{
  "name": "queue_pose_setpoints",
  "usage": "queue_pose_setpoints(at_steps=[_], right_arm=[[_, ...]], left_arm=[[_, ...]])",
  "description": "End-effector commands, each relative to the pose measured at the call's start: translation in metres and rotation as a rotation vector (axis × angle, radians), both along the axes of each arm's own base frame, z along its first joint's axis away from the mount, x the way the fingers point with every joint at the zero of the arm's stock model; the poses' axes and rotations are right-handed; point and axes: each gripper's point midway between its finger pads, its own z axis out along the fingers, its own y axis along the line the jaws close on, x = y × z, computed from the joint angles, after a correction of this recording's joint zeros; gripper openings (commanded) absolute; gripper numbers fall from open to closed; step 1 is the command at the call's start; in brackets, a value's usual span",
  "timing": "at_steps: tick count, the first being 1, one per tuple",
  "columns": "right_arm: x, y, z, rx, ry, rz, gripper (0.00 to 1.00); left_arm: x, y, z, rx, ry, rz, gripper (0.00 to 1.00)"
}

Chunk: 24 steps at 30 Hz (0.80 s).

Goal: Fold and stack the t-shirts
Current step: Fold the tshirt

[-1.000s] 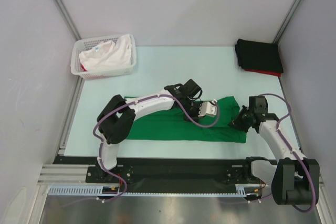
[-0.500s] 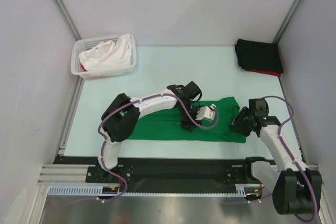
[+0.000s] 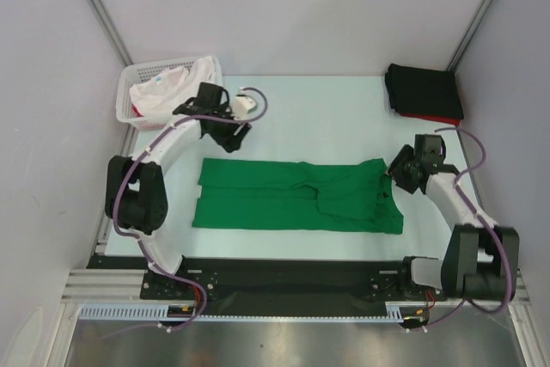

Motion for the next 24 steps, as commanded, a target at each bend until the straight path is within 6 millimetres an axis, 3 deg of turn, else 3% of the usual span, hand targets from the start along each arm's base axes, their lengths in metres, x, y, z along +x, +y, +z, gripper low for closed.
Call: queue_pose_setpoints(at_steps=[1,2,3,9,12,13,14,16,17,19,20,22,24], right_arm=[[0.057,-0.003,0.021,-0.031,-0.161,0.073,0.57],[0.062,-0.004,0.016,-0.031,-0.151,0.073,0.57],[0.067,-0.004,0.004,-0.027,-0.121,0.08,0.57],[0.084,0.001,-0.017,-0.019,-0.113,0.154,0.49],[0.091,0.004,-0.029,-0.005,-0.092,0.174,0.36],[0.094,0.001,-0.036,-0.013,-0.076,0.17,0.25],[0.097,0.0,-0.037,-0.015,-0.076,0.171,0.2],[0.101,-0.002,-0.041,-0.013,-0.07,0.174,0.1],[0.107,-0.004,-0.041,-0.012,-0.073,0.172,0.0],[0.116,-0.006,-0.04,-0.02,-0.085,0.17,0.0],[0.125,-0.007,-0.04,-0.022,-0.091,0.171,0.0],[0.139,-0.005,-0.037,-0.022,-0.103,0.18,0.0],[0.158,-0.003,-0.036,-0.022,-0.111,0.185,0.0]], left_arm=[[0.01,0.061,-0.026,0.091,0.003,0.264,0.68],[0.015,0.081,-0.032,0.147,-0.019,0.31,0.69],[0.017,0.09,-0.041,0.172,-0.03,0.328,0.69],[0.023,0.121,-0.084,0.237,0.025,0.377,0.7],[0.026,0.131,-0.101,0.273,0.04,0.39,0.7],[0.023,0.13,-0.107,0.273,0.055,0.379,0.69],[0.021,0.128,-0.11,0.274,0.065,0.366,0.68],[0.006,0.116,-0.12,0.22,0.122,0.31,0.56],[0.001,0.115,-0.121,0.218,0.128,0.293,0.31],[-0.013,0.117,-0.126,0.227,0.148,0.275,0.14],[-0.018,0.121,-0.128,0.242,0.151,0.276,0.0],[-0.031,0.132,-0.135,0.273,0.174,0.291,0.0],[-0.037,0.145,-0.129,0.261,0.196,0.345,0.0]])
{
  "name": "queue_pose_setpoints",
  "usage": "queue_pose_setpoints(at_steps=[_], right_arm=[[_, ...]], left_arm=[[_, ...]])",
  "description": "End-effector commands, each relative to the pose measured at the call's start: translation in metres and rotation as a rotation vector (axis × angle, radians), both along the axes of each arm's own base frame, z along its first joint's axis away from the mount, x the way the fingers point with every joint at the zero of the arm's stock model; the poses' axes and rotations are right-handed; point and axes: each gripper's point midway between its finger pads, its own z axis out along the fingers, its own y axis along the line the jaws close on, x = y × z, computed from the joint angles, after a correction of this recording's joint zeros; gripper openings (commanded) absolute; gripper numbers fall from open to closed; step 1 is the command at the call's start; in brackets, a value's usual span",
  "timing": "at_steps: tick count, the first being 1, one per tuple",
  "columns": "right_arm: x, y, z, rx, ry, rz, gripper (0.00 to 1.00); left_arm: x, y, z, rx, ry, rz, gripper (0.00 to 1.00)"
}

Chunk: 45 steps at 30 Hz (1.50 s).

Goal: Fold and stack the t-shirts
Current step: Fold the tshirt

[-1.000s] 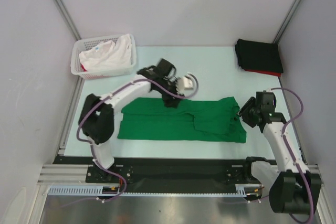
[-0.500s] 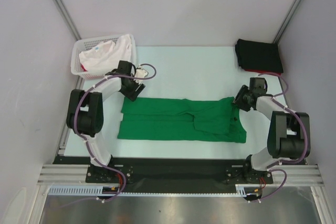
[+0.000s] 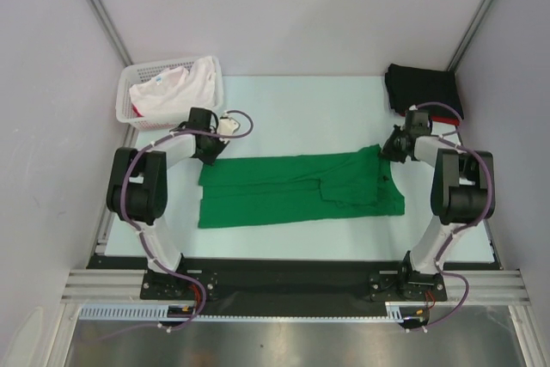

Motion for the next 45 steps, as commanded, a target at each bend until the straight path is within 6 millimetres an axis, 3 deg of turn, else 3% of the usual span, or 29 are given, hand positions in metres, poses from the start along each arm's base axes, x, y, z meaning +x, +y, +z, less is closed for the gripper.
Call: queue_pose_setpoints(at_steps=[1,3,5,6,7,9,10,11,12,14,15,16,19,20,21,23,24,27,30,31,36,37,39,40,42,44,45], right_arm=[[0.048,0.001,0.019,-0.02,-0.104,0.024,0.0],[0.07,0.015,0.023,-0.017,-0.119,0.064,0.0],[0.085,0.033,0.025,-0.031,-0.129,0.114,0.0],[0.1,0.032,0.029,-0.037,-0.14,0.116,0.0],[0.106,0.046,0.029,-0.036,-0.141,0.142,0.04],[0.114,0.052,0.027,-0.034,-0.126,0.155,0.16],[0.126,0.054,0.042,-0.036,-0.159,0.156,0.3],[0.13,0.053,0.05,-0.042,-0.167,0.151,0.36],[0.127,0.05,0.052,-0.053,-0.147,0.145,0.39],[0.128,0.039,0.079,-0.106,-0.179,0.115,0.46],[0.121,0.031,0.084,-0.124,-0.165,0.1,0.47],[0.115,0.021,0.106,-0.151,-0.191,0.068,0.5],[0.08,-0.002,0.106,-0.158,-0.117,-0.009,0.54],[0.069,-0.01,0.117,-0.169,-0.126,-0.044,0.54],[0.045,-0.012,0.096,-0.16,-0.067,-0.052,0.54],[0.021,-0.015,0.096,-0.135,-0.063,-0.084,0.55],[0.001,-0.016,0.075,-0.129,-0.015,-0.094,0.55],[-0.032,-0.025,0.055,-0.11,0.013,-0.147,0.55],[-0.046,-0.032,0.043,-0.098,0.019,-0.18,0.54],[-0.053,-0.022,0.033,-0.05,0.042,-0.143,0.53],[-0.064,-0.008,0.006,0.033,0.102,-0.104,0.44],[-0.066,-0.007,-0.001,0.038,0.119,-0.106,0.34],[-0.06,-0.006,-0.004,0.047,0.105,-0.099,0.22],[-0.052,-0.006,-0.005,0.055,0.098,-0.097,0.15],[-0.038,-0.006,-0.004,0.061,0.08,-0.093,0.04],[-0.022,-0.005,-0.013,0.067,0.083,-0.086,0.0],[0.001,-0.005,-0.002,0.075,0.034,-0.076,0.0]], left_arm=[[-0.046,0.041,-0.023,0.077,0.154,0.09,0.0],[-0.05,0.048,-0.018,0.094,0.14,0.109,0.0],[-0.063,0.048,-0.02,0.092,0.156,0.101,0.0],[-0.074,0.046,-0.023,0.082,0.192,0.095,0.0],[-0.08,0.045,-0.022,0.075,0.206,0.095,0.0],[-0.094,0.041,-0.017,0.053,0.232,0.089,0.02],[-0.097,0.042,-0.016,0.054,0.232,0.089,0.08],[-0.1,0.043,-0.014,0.059,0.228,0.092,0.27],[-0.099,0.047,-0.007,0.076,0.205,0.105,0.34],[-0.095,0.051,0.001,0.092,0.179,0.124,0.45],[-0.091,0.059,0.008,0.128,0.154,0.146,0.47],[-0.086,0.06,0.017,0.131,0.123,0.154,0.48],[-0.071,0.062,0.034,0.136,0.056,0.176,0.51],[-0.066,0.06,0.038,0.126,0.043,0.177,0.54],[-0.063,0.059,0.04,0.117,0.036,0.173,0.55],[-0.057,0.049,0.037,0.075,0.056,0.151,0.56],[-0.056,0.043,0.033,0.047,0.072,0.137,0.56],[-0.054,0.039,0.017,0.034,0.119,0.136,0.56],[-0.061,0.038,-0.001,0.032,0.172,0.127,0.56],[-0.065,0.037,-0.004,0.028,0.187,0.125,0.56],[-0.097,0.028,-0.023,0.03,0.277,0.075,0.57],[-0.101,0.027,-0.023,0.032,0.274,0.068,0.56],[-0.112,0.019,-0.027,0.026,0.303,0.033,0.36],[-0.124,0.012,-0.031,0.013,0.344,-0.006,0.18],[-0.138,0.006,-0.036,0.003,0.378,-0.042,0.04],[-0.15,-0.004,-0.035,-0.032,0.411,-0.091,0.0],[-0.158,-0.009,-0.034,-0.055,0.432,-0.114,0.0]])
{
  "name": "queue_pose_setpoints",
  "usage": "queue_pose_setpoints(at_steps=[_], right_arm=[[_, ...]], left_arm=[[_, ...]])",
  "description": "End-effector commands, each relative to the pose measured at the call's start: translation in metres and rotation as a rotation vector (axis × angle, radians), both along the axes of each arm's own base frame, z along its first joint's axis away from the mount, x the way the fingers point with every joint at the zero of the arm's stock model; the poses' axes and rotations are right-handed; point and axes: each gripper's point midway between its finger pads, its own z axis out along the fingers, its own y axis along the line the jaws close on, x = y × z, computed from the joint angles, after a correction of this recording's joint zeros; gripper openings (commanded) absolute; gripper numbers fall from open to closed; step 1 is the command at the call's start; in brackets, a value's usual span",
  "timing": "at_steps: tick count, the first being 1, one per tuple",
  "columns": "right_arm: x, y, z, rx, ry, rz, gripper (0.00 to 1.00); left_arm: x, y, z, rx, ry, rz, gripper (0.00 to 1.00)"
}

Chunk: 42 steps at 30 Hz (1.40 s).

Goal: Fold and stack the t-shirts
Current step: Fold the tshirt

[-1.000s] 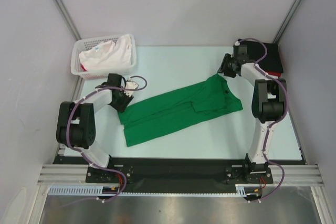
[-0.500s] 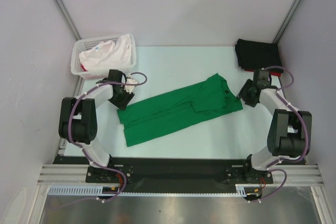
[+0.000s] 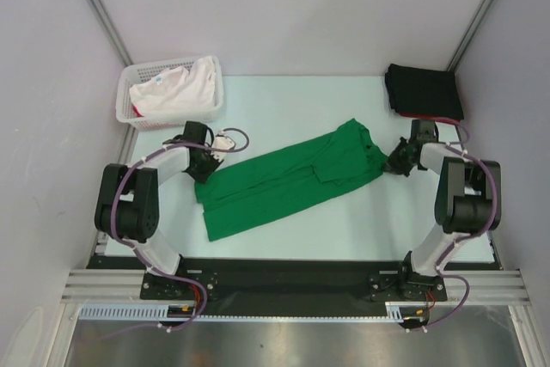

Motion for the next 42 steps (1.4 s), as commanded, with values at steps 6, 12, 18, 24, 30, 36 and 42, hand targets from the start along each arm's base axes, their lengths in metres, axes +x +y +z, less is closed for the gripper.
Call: queue_pose_setpoints(at_steps=[6,12,18,24,30,36,42], right_arm=[[0.14,0.038,-0.001,0.024,-0.147,0.133,0.0],[0.243,0.1,0.027,0.048,-0.275,0.232,0.0],[0.304,0.141,0.015,0.13,-0.368,0.225,0.0],[0.327,0.136,0.027,0.118,-0.47,0.148,0.23],[0.34,0.118,0.089,0.074,-0.587,0.114,0.52],[0.319,0.114,0.149,0.004,-0.613,0.16,0.59],[0.233,0.093,0.147,-0.143,-0.423,0.1,0.59]], left_arm=[[-0.129,-0.058,-0.009,-0.267,0.368,-0.27,0.0],[-0.169,-0.117,-0.001,-0.304,0.37,-0.56,0.05],[-0.167,-0.177,0.005,-0.383,0.373,-0.67,0.17],[-0.183,-0.216,0.004,-0.421,0.38,-0.767,0.28],[-0.191,-0.2,0.015,-0.385,0.364,-0.771,0.49],[-0.151,-0.14,0.008,-0.104,0.184,-0.565,0.54],[-0.154,-0.124,0.026,-0.08,0.138,-0.509,0.73]])
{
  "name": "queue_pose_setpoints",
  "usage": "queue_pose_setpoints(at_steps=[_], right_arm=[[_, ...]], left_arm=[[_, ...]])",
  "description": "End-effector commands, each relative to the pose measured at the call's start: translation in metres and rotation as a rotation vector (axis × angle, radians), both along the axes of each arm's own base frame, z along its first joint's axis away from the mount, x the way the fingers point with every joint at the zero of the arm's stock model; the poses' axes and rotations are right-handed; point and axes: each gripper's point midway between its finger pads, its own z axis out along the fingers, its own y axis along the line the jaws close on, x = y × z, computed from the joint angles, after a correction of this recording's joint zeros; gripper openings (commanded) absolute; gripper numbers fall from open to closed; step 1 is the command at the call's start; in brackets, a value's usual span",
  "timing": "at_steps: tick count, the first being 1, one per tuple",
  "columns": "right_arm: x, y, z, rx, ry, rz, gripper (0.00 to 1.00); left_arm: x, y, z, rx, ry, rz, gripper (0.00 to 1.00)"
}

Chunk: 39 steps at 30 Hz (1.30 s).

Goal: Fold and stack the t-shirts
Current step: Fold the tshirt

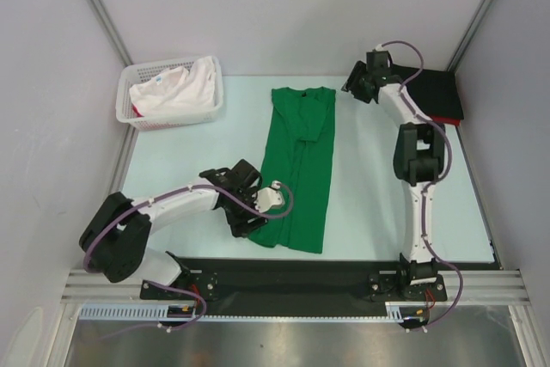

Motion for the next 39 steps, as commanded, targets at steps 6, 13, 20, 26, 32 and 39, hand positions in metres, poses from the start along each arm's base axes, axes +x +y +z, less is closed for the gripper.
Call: queue_pose_setpoints(at_steps=[6,13,20,26,32,39], right_arm=[[-0.183,0.021,0.053,-0.002,0.068,0.055,0.6],[-0.35,0.071,-0.005,-0.014,0.329,0.24,0.59],[-0.453,0.101,-0.035,0.063,0.437,0.312,0.54],[-0.491,0.131,-0.067,0.138,0.518,0.372,0.49],[-0.5,0.132,-0.086,0.092,0.573,0.42,0.1],[-0.507,0.089,-0.085,-0.002,0.586,0.349,0.0]], left_arm=[[0.004,0.019,0.036,-0.027,-0.121,0.069,0.96],[0.035,0.024,0.067,-0.176,-0.295,0.184,0.97],[0.037,0.031,0.063,-0.197,-0.371,0.209,0.98],[0.034,0.029,0.064,-0.217,-0.375,0.191,0.98],[0.03,0.026,0.059,-0.217,-0.339,0.167,0.98],[0.0,-0.003,0.062,-0.266,-0.272,-0.073,0.76]])
